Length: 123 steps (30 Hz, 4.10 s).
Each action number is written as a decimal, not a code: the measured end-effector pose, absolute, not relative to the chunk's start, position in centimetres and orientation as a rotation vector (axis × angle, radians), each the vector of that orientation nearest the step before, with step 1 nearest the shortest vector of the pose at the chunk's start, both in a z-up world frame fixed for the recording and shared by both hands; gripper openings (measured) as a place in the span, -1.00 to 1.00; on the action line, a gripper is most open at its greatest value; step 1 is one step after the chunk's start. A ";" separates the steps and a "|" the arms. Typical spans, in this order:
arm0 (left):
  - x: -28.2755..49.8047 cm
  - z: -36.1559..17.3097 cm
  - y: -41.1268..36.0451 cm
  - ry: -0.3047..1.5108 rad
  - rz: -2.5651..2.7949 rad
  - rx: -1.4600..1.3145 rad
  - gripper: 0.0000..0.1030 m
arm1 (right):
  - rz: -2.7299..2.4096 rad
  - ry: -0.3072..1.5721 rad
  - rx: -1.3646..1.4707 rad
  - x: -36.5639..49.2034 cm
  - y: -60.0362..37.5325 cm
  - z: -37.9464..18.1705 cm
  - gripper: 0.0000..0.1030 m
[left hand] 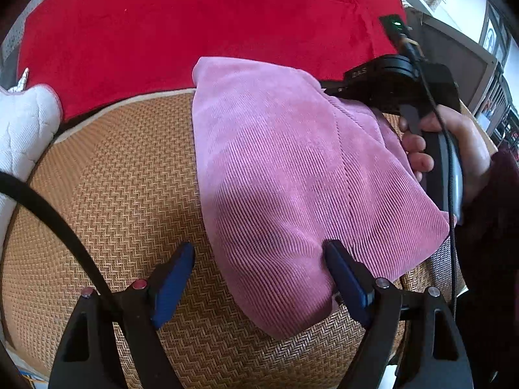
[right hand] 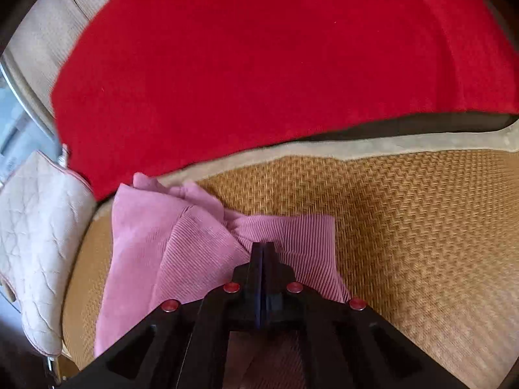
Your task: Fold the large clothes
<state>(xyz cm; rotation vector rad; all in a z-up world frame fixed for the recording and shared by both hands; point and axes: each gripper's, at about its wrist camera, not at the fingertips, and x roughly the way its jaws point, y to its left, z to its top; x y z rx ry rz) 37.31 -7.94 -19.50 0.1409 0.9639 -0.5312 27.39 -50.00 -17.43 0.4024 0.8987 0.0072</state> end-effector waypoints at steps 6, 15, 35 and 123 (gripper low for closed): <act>38.5 -20.6 -7.4 0.985 -0.532 0.109 0.67 | -0.008 0.897 0.369 26.7 -49.6 -16.9 -0.98; 38.7 -21.2 -7.4 0.984 -0.527 0.098 0.67 | 0.070 0.820 0.421 19.3 -49.8 -13.6 -0.84; 37.8 -21.2 -7.9 0.969 -0.495 0.120 0.67 | 0.196 0.837 0.267 10.4 -43.7 -13.2 -0.83; 37.8 -18.6 -8.9 0.969 -0.415 0.148 0.74 | 0.219 0.702 0.076 5.9 -44.1 -11.7 -0.25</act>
